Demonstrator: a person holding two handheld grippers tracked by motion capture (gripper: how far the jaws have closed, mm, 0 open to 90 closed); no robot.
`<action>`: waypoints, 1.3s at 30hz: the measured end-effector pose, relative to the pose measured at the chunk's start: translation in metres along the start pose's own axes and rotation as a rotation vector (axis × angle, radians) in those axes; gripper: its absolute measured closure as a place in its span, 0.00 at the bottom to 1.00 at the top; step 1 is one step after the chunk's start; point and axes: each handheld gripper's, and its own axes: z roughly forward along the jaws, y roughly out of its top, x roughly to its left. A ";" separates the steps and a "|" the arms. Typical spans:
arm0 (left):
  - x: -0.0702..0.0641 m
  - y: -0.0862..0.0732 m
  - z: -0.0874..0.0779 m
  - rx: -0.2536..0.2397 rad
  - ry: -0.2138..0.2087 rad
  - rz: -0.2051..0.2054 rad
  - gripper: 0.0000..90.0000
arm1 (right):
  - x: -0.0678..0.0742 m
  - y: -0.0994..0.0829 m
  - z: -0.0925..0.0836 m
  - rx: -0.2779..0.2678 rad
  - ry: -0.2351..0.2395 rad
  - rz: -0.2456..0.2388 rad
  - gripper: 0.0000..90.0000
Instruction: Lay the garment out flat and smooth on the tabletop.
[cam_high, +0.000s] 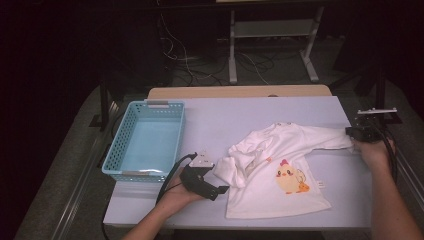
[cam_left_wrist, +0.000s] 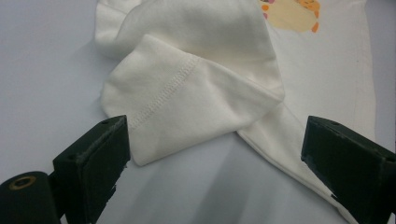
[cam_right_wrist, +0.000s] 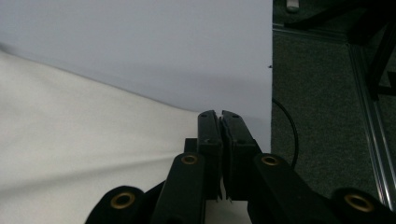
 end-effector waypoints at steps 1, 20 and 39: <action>0.000 0.000 0.000 0.000 -0.001 0.001 0.09 | -0.001 0.000 0.001 0.003 0.000 0.007 0.94; 0.000 0.000 -0.002 -0.005 0.004 0.000 0.09 | 0.024 0.000 -0.024 -0.069 0.189 -0.014 0.51; -0.001 0.000 -0.003 -0.010 0.005 0.002 0.09 | 0.076 -0.019 -0.056 -0.084 0.397 -0.125 0.24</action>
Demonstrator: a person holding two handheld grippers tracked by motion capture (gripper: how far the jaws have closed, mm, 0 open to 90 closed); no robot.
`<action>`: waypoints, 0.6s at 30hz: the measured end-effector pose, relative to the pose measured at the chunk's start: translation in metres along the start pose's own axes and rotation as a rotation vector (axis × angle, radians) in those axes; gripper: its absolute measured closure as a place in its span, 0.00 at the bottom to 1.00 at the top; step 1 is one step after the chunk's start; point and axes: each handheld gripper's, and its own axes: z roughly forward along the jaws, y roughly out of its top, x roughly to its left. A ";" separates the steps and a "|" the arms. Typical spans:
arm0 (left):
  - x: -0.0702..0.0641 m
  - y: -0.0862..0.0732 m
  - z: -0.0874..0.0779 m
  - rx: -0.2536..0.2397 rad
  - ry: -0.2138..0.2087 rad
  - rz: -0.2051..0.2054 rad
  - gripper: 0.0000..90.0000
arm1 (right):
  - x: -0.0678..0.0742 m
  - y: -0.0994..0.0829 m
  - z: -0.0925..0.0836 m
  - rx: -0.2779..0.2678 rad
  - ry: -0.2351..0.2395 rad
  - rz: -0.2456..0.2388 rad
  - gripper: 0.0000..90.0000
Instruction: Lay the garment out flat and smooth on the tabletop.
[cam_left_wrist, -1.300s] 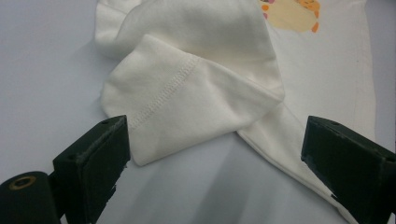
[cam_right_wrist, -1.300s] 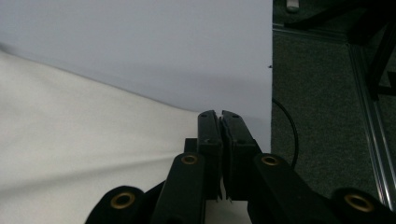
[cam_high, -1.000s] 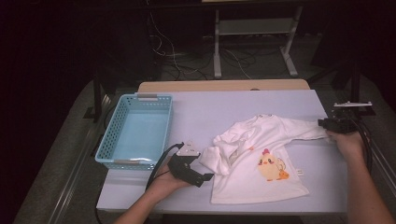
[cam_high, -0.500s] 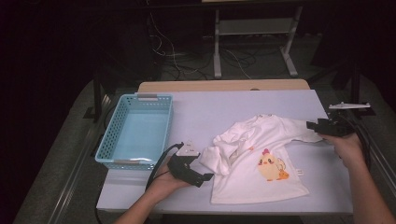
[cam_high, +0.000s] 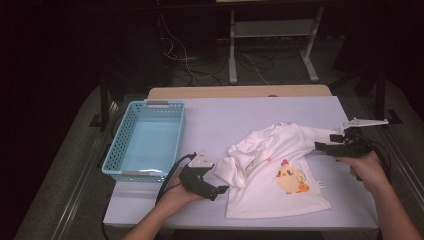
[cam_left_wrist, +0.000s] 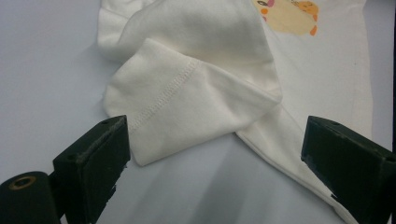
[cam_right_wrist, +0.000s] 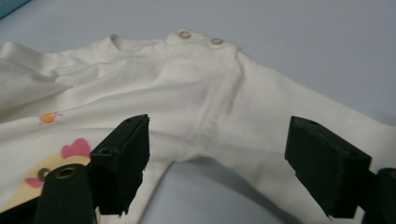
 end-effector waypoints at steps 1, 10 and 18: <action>0.000 0.000 0.000 0.000 0.001 0.000 0.09 | 0.003 -0.001 -0.001 -0.004 0.011 -0.003 0.22; 0.000 0.000 0.000 0.001 0.001 0.000 0.09 | 0.028 -0.013 -0.006 0.001 0.062 -0.062 0.15; -0.001 0.000 -0.001 0.001 0.005 -0.004 0.09 | 0.050 -0.029 -0.009 0.002 0.082 -0.117 0.06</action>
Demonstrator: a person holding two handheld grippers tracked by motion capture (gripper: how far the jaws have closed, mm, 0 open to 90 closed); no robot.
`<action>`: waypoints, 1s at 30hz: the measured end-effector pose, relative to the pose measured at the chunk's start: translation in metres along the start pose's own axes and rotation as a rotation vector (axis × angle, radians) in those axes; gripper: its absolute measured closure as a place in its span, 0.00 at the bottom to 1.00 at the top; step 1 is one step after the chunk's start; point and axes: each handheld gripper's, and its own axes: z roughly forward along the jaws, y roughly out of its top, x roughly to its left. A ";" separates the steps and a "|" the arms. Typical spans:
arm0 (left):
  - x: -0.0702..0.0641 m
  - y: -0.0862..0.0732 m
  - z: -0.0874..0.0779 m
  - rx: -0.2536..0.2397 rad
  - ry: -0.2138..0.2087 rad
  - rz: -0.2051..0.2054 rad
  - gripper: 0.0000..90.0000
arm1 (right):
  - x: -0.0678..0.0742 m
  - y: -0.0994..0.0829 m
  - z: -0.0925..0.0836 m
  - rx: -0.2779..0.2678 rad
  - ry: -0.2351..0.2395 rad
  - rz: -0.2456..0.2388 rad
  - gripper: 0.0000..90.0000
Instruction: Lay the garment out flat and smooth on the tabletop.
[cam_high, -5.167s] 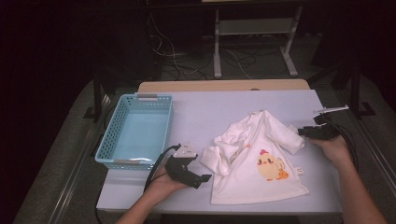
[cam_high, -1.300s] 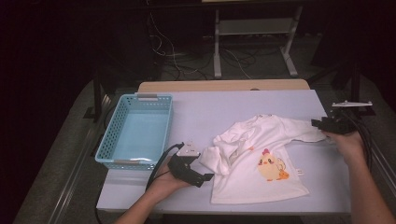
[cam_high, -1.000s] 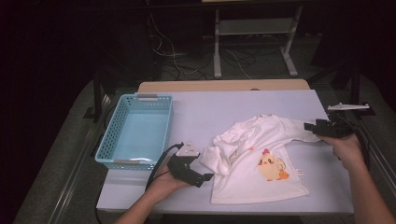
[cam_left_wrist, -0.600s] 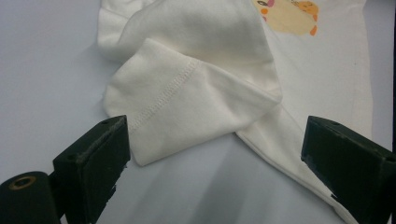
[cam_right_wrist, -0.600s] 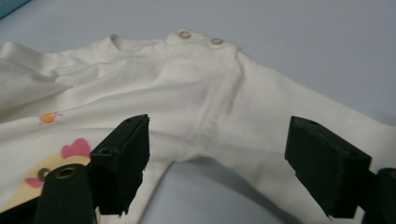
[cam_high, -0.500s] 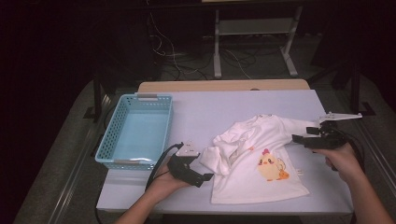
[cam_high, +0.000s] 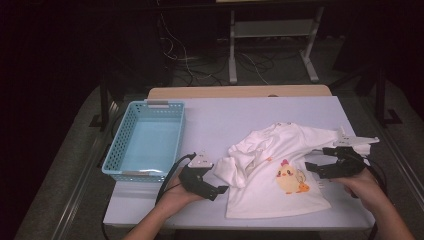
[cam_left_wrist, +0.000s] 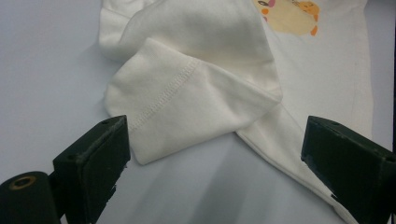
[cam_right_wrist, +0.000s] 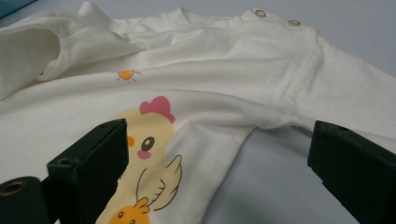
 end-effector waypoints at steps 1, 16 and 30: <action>0.000 0.000 0.000 0.001 -0.001 0.002 0.09 | 0.002 -0.002 0.000 -0.006 0.005 0.003 0.05; -0.001 0.001 0.001 -0.011 -0.008 -0.016 0.05 | 0.028 -0.031 -0.005 -0.001 0.035 -0.025 0.01; 0.008 0.011 0.008 -0.024 -0.010 -0.068 0.00 | 0.034 -0.037 -0.006 -0.009 0.052 -0.050 0.00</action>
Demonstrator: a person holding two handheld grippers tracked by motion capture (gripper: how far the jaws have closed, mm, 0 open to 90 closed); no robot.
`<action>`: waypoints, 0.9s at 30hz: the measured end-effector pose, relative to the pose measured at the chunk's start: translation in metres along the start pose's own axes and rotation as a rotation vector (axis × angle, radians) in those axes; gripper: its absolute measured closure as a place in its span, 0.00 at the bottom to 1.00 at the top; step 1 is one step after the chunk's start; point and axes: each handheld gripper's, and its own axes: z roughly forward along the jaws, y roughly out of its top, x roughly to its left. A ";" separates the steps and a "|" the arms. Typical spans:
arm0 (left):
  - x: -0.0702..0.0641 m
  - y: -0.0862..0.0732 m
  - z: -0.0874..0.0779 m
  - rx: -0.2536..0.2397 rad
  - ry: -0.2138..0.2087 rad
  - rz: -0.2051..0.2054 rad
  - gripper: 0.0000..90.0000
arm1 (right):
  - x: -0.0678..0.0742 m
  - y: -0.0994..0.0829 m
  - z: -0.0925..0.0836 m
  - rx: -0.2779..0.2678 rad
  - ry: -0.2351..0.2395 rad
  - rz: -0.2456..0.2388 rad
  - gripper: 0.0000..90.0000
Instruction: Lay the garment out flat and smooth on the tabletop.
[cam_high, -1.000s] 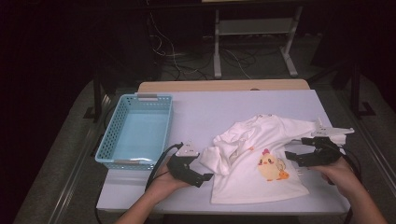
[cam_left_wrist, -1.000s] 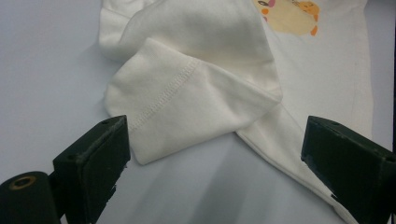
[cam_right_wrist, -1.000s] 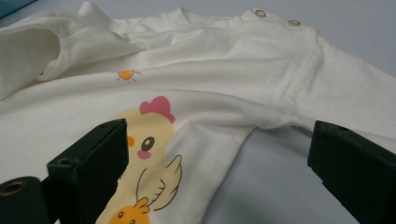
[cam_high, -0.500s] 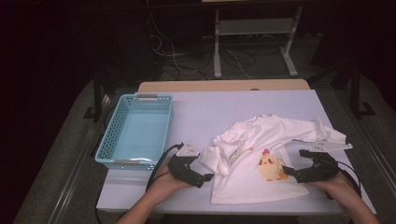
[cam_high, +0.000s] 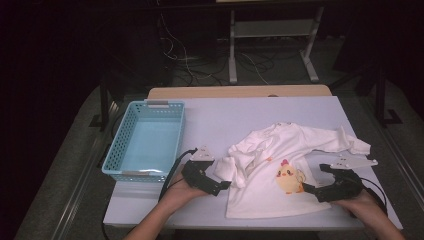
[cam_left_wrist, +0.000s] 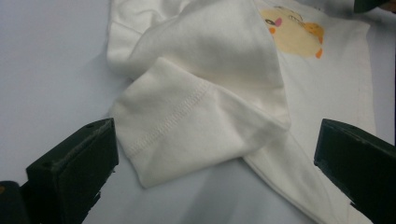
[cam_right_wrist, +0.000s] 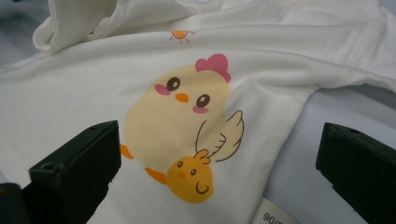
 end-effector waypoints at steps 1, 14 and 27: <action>0.000 0.001 0.001 0.001 0.002 -0.004 0.00 | 0.000 0.000 0.001 0.003 0.000 -0.004 0.00; 0.008 0.032 0.019 -0.001 0.058 -0.018 0.00 | 0.001 0.000 0.000 0.018 -0.004 -0.017 0.00; 0.021 0.052 0.029 0.014 0.082 -0.022 0.05 | 0.002 -0.001 -0.005 -0.017 -0.016 0.006 0.00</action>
